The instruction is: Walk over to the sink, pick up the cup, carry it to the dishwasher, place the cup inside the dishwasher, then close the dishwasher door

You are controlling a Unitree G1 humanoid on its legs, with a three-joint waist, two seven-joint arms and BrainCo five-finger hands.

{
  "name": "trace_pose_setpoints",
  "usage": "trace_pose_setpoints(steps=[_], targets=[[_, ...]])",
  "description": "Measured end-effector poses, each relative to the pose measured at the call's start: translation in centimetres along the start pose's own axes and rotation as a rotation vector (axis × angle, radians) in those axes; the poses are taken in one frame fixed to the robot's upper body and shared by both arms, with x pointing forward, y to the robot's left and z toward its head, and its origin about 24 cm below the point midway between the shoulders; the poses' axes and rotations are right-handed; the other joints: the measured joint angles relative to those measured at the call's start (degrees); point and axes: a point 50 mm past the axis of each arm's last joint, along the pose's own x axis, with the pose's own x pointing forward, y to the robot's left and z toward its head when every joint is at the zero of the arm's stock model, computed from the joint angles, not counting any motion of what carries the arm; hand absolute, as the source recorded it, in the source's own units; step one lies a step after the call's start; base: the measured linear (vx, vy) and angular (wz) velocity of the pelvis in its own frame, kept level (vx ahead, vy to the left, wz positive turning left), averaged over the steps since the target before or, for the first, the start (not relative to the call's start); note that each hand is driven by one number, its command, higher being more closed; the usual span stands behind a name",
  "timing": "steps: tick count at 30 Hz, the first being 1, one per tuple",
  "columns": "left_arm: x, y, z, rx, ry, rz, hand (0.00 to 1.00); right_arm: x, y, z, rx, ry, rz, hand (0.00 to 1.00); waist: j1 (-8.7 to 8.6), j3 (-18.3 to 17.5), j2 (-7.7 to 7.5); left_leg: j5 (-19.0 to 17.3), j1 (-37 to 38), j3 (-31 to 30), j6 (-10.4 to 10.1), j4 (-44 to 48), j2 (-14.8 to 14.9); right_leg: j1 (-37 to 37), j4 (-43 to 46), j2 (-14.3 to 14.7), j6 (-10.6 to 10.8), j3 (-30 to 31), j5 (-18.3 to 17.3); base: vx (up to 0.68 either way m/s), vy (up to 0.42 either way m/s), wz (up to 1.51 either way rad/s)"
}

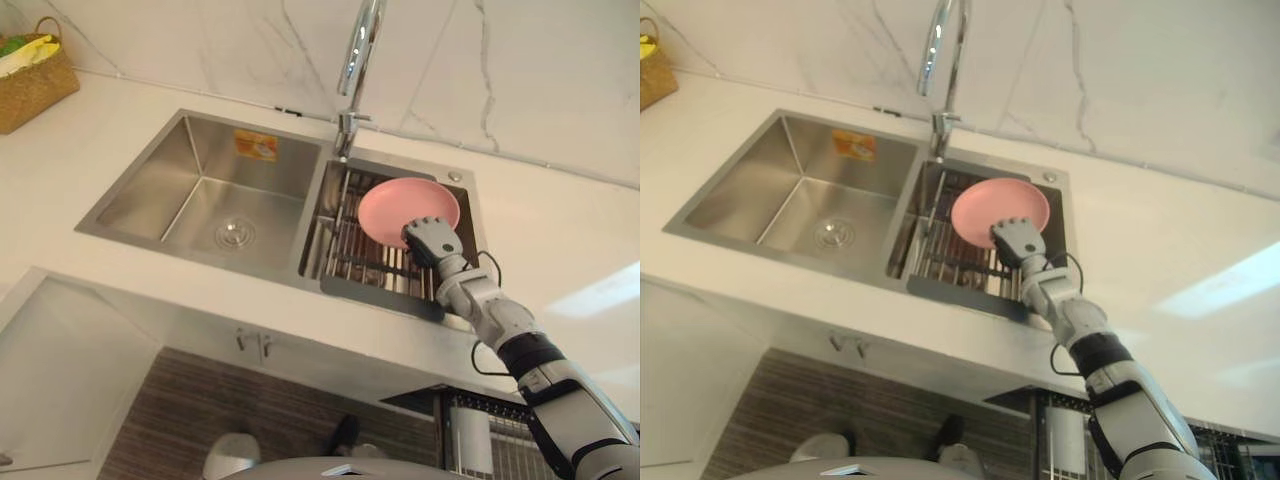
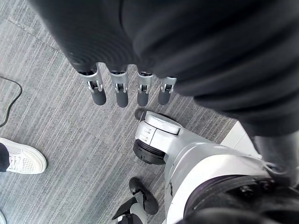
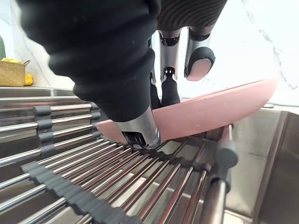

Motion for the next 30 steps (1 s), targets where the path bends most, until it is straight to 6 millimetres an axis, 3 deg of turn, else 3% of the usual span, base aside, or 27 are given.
trace_pose_setpoints(steps=[7, 14, 24, 29, 30], targets=[[0.0, 0.0, -0.3, -0.004, 0.007, 0.002, 0.00, -0.1, -2.7, -2.0, -0.058, 0.027, -0.100, 1.00, -0.83, 0.02, 0.19, -0.74, 0.68, 2.66, 0.08, -0.01, 0.05, -0.90, 0.00, 0.29, 0.04, 2.67, 0.15, 0.00, 0.017, -0.19], [-0.1, 0.3, -0.7, 0.000, 0.021, 0.009, 0.00, -1.8, -5.9, -5.6, -0.133, 0.115, -0.194, 1.00, -3.06, -0.07, 0.33, -1.51, 1.46, 4.63, -0.01, 0.05, 0.31, -1.76, 0.01, 0.91, 0.04, 4.71, 0.46, 0.02, 0.013, -0.18], [-0.3, 0.9, -1.6, 0.039, 0.058, 0.030, 0.00, -6.2, -7.6, -9.1, -0.096, 0.300, -0.292, 1.00, -6.28, -1.61, 0.32, -3.93, 1.76, 9.06, 0.24, 2.06, 0.49, -3.16, 0.40, 1.67, 0.35, 9.31, 0.99, 0.00, 0.025, -0.24], [-0.4, 1.3, -1.8, 0.074, 0.075, 0.044, 0.00, -9.6, -8.3, -11.7, -0.118, 0.435, -0.333, 1.00, -8.89, -1.92, 0.13, -6.21, 1.17, 11.73, 0.71, 4.80, 0.39, -4.10, 0.46, 1.77, 0.66, 12.41, 1.75, -0.04, 0.035, -0.30], [-0.4, 1.4, -1.8, 0.079, 0.083, 0.047, 0.00, -10.4, -8.4, -12.2, -0.126, 0.467, -0.345, 1.00, -9.20, -2.22, -0.46, -7.00, 0.17, 12.93, 0.84, 6.10, 0.37, -5.27, 0.47, 1.81, 0.72, 13.74, 1.99, -0.06, 0.045, -0.45]])
